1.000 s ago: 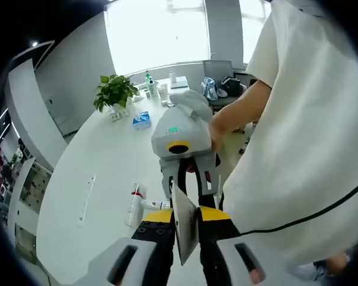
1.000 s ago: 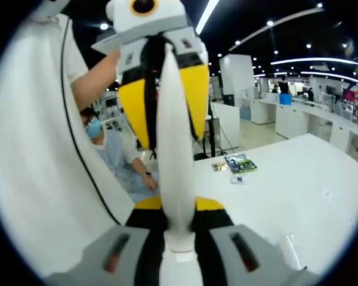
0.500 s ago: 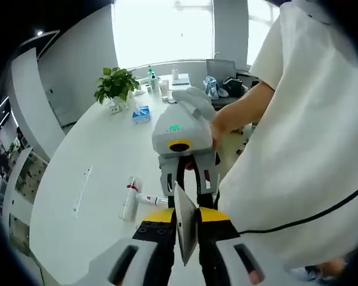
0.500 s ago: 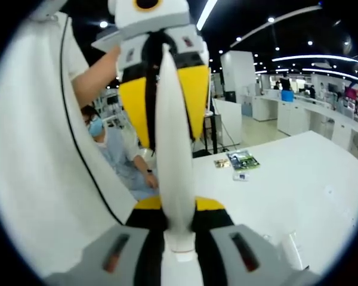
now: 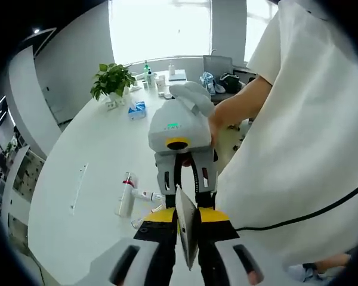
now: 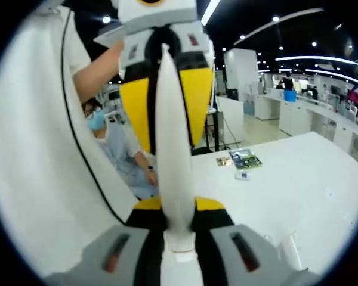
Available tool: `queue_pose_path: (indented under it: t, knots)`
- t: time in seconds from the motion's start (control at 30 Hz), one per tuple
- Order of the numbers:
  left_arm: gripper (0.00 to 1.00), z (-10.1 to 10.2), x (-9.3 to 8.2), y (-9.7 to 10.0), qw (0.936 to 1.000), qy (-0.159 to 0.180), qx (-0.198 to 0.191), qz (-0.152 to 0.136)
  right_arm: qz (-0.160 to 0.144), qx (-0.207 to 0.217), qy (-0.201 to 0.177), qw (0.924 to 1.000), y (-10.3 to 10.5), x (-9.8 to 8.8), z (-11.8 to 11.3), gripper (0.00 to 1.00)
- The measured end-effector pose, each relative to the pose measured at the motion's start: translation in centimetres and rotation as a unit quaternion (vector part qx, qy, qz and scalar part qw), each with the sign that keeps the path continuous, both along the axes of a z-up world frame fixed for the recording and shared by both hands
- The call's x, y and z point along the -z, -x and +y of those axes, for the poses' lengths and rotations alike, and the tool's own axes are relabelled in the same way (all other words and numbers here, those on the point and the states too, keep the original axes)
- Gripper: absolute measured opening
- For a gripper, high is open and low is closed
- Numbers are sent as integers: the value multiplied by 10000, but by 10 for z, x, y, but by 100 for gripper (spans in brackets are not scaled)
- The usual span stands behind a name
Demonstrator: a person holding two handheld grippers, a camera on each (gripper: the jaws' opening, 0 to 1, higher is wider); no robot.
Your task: Arrange the skincare products in the storage area until every visible bottle or jar stands upright without overlapping.
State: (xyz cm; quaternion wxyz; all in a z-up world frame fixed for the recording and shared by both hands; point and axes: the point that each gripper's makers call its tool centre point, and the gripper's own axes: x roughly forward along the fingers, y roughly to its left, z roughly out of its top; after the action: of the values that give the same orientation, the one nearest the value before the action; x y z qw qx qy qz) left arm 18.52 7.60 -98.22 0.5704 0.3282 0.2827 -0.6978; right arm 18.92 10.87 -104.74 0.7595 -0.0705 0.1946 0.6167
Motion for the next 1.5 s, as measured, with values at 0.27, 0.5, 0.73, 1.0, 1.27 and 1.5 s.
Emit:
queue_pose_path:
  t: [0.27, 0.5, 0.73, 1.0, 1.27, 1.5]
  knots:
    - [6, 2, 3, 0, 9999, -130, -71, 36, -93, -7, 5, 10000, -3, 3, 2, 20]
    - [5, 1, 8, -1, 9996, -274, -48, -4, -16, 24, -45, 10000, -5, 9, 2, 22]
    - [5, -1, 10, -4, 9993, -355, -74, -45, 42, 52, -92, 9999, -10, 9, -1, 23]
    - [4, 0, 13, -16, 9989, -440, -151, -104, 127, 209, 20, 9997, -16, 22, -6, 30]
    - [5, 3, 21, -28, 9979, -613, -202, -111, 198, 488, 2, 9986, -21, 33, -14, 38]
    - [5, 11, 26, -51, 9966, -718, -324, -246, 173, 807, -58, 9966, -32, 34, -23, 49]
